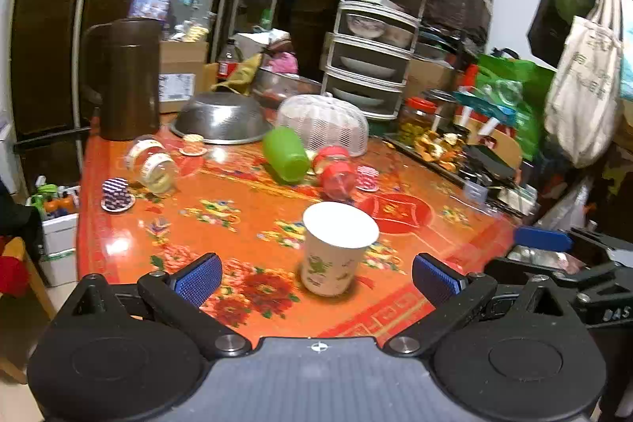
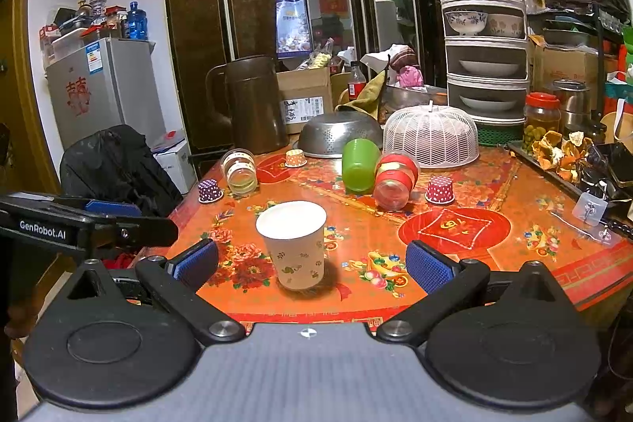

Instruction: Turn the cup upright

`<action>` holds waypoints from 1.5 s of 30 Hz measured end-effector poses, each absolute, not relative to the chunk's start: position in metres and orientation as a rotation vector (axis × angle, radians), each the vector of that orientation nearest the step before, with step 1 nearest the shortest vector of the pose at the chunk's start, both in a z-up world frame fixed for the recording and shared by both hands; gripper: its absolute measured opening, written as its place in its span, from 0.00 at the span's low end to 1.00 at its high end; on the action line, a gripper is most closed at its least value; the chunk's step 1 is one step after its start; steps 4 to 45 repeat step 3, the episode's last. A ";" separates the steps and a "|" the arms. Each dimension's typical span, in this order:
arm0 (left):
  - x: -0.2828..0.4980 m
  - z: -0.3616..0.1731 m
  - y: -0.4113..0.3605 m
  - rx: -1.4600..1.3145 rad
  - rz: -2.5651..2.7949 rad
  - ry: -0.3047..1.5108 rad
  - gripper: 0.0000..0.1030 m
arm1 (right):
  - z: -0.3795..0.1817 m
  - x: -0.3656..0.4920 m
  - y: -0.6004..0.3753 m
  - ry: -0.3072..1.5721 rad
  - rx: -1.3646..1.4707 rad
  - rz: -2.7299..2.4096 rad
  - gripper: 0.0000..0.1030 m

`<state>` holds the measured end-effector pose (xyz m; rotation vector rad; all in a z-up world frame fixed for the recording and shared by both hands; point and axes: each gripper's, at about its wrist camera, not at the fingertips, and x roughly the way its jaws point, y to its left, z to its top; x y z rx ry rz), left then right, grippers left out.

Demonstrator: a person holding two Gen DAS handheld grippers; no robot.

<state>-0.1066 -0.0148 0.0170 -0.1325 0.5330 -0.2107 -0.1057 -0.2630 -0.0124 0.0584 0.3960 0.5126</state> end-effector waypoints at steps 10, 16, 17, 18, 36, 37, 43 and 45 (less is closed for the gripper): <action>-0.108 0.017 -0.012 -0.138 -0.200 0.515 1.00 | -0.013 -0.105 -0.263 0.397 0.057 0.514 0.99; -0.108 0.017 -0.012 -0.138 -0.200 0.515 1.00 | -0.013 -0.105 -0.263 0.397 0.057 0.514 0.99; -0.108 0.017 -0.012 -0.138 -0.200 0.515 1.00 | -0.013 -0.105 -0.263 0.397 0.057 0.514 0.99; -0.108 0.017 -0.012 -0.138 -0.200 0.515 1.00 | -0.013 -0.105 -0.263 0.397 0.057 0.514 0.99; -0.108 0.017 -0.012 -0.138 -0.200 0.515 1.00 | -0.013 -0.105 -0.263 0.397 0.057 0.514 0.99; -0.108 0.017 -0.012 -0.138 -0.200 0.515 1.00 | -0.013 -0.105 -0.263 0.397 0.057 0.514 0.99; -0.108 0.017 -0.012 -0.138 -0.200 0.515 1.00 | -0.013 -0.105 -0.263 0.397 0.057 0.514 0.99; -0.108 0.017 -0.012 -0.138 -0.200 0.515 1.00 | -0.013 -0.105 -0.263 0.397 0.057 0.514 0.99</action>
